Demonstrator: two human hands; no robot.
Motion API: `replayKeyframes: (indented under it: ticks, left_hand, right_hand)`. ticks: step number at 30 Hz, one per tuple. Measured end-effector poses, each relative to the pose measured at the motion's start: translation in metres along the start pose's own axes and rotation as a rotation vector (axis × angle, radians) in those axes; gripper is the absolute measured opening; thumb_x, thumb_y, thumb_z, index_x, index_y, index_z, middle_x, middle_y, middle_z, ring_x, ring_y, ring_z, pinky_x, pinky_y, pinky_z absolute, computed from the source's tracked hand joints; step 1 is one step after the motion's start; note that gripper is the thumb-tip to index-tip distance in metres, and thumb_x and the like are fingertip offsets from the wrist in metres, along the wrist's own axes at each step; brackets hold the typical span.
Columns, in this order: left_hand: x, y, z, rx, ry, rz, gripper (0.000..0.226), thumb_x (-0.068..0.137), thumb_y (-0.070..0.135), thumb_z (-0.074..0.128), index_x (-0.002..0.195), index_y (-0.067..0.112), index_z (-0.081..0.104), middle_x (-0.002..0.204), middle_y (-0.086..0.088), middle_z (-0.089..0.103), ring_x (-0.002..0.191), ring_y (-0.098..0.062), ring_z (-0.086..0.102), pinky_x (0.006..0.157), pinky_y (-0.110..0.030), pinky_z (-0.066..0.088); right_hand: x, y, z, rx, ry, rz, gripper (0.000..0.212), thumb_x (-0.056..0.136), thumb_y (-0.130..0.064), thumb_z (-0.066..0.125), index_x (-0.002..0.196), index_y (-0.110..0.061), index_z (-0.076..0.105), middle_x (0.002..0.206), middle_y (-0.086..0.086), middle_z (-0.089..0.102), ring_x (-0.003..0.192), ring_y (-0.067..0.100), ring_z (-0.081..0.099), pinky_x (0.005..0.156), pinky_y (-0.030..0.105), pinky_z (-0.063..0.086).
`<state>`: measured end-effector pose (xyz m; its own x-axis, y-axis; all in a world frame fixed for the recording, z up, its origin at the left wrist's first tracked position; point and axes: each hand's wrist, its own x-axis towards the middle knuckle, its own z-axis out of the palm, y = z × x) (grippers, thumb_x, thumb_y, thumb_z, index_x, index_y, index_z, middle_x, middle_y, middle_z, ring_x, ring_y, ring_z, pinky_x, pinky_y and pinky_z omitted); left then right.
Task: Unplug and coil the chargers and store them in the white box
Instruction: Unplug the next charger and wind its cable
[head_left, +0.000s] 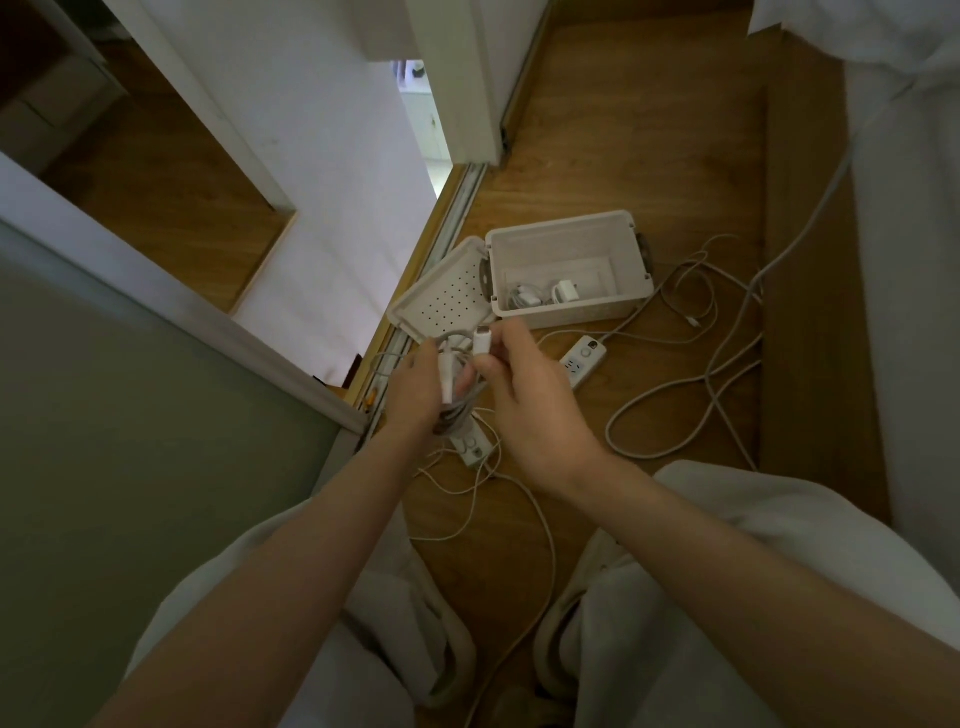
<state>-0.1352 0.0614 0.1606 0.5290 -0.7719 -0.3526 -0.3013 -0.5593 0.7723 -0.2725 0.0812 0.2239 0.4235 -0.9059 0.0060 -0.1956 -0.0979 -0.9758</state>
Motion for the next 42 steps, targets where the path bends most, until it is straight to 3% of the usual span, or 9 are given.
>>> replayKeyframes:
  ticks: [2,6,9,13,19,25,32,38,42]
  left_hand:
    - [0.0,0.004,-0.003,-0.062,0.0,-0.038,0.029,0.099,0.041,0.038,0.092,0.02,0.058,0.088,-0.005,0.063,0.071,-0.013,0.06,0.051,-0.019,0.047]
    - [-0.009,0.018,-0.007,-0.276,0.041,-0.073,0.026,0.099,0.041,0.035,0.09,0.024,0.053,0.093,-0.002,0.059,0.08,-0.017,0.058,0.073,-0.03,0.054]
    - [-0.019,0.032,-0.011,-0.319,0.051,-0.055,0.025,0.1,0.034,0.035,0.095,0.016,0.051,0.077,-0.003,0.055,0.061,-0.011,0.054,0.041,-0.013,0.046]
    - [-0.029,0.036,-0.014,-0.367,0.034,-0.006,0.027,0.099,0.036,0.037,0.101,0.015,0.054,0.077,-0.002,0.058,0.051,-0.006,0.058,0.041,-0.015,0.046]
    - [-0.032,0.041,-0.013,-0.323,-0.002,0.019,0.032,0.099,0.037,0.036,0.106,0.012,0.056,0.079,-0.004,0.059,0.051,-0.007,0.058,0.044,-0.016,0.049]
    - [-0.038,0.048,-0.018,-0.362,-0.084,-0.069,0.035,0.098,0.037,0.035,0.078,0.02,0.058,0.066,-0.001,0.06,0.045,-0.009,0.057,0.044,-0.018,0.047]
    - [-0.044,0.043,-0.017,-0.365,-0.195,-0.176,0.043,0.097,0.043,0.034,0.08,0.013,0.059,0.063,-0.004,0.06,0.038,-0.009,0.055,0.038,-0.014,0.044]
    - [-0.04,0.039,-0.015,-0.28,-0.184,-0.133,0.04,0.097,0.042,0.034,0.09,0.012,0.061,0.072,-0.006,0.063,0.045,-0.01,0.058,0.045,-0.019,0.048]
    - [-0.034,0.033,-0.011,-0.203,-0.105,-0.014,0.043,0.096,0.045,0.033,0.094,0.015,0.064,0.082,-0.007,0.068,0.063,-0.016,0.064,0.054,-0.023,0.05]
  right_hand:
    - [0.002,-0.001,0.0,0.122,0.057,0.006,0.01,0.099,-0.012,0.037,0.094,-0.017,0.044,0.078,0.0,0.058,0.073,0.012,0.057,0.064,0.017,0.049]
    - [0.012,0.001,-0.011,0.355,0.214,0.174,0.014,0.098,-0.012,0.041,0.089,-0.017,0.05,0.067,-0.004,0.051,0.055,0.001,0.049,0.061,0.019,0.048]
    - [0.019,0.011,-0.021,0.52,0.235,0.488,0.019,0.098,-0.013,0.042,0.083,-0.011,0.054,0.065,-0.001,0.05,0.052,0.004,0.049,0.058,0.018,0.047]
    - [0.023,0.018,-0.023,0.577,0.115,0.739,0.016,0.097,-0.009,0.044,0.089,-0.004,0.057,0.068,0.003,0.054,0.054,0.006,0.045,0.052,0.016,0.047]
    - [0.023,0.023,-0.018,0.376,-0.079,0.693,0.02,0.097,-0.012,0.044,0.097,-0.003,0.062,0.071,0.003,0.055,0.053,0.006,0.044,0.055,0.017,0.043]
    - [0.021,0.027,-0.016,0.491,-0.137,0.611,0.025,0.098,-0.013,0.043,0.085,-0.011,0.065,0.059,-0.004,0.053,0.05,0.002,0.044,0.054,0.013,0.042]
    - [0.015,0.029,-0.013,0.473,-0.11,0.649,0.016,0.094,-0.011,0.048,0.088,-0.01,0.063,0.07,0.0,0.058,0.056,0.005,0.047,0.05,0.014,0.038]
    - [0.016,0.031,-0.011,0.788,-0.187,0.782,0.014,0.093,-0.007,0.049,0.089,-0.008,0.062,0.076,0.001,0.062,0.058,0.004,0.052,0.046,0.013,0.045]
    - [0.011,0.028,-0.007,0.903,-0.121,0.766,0.024,0.096,-0.019,0.046,0.08,-0.01,0.062,0.071,0.0,0.06,0.062,0.006,0.048,0.055,0.015,0.045]
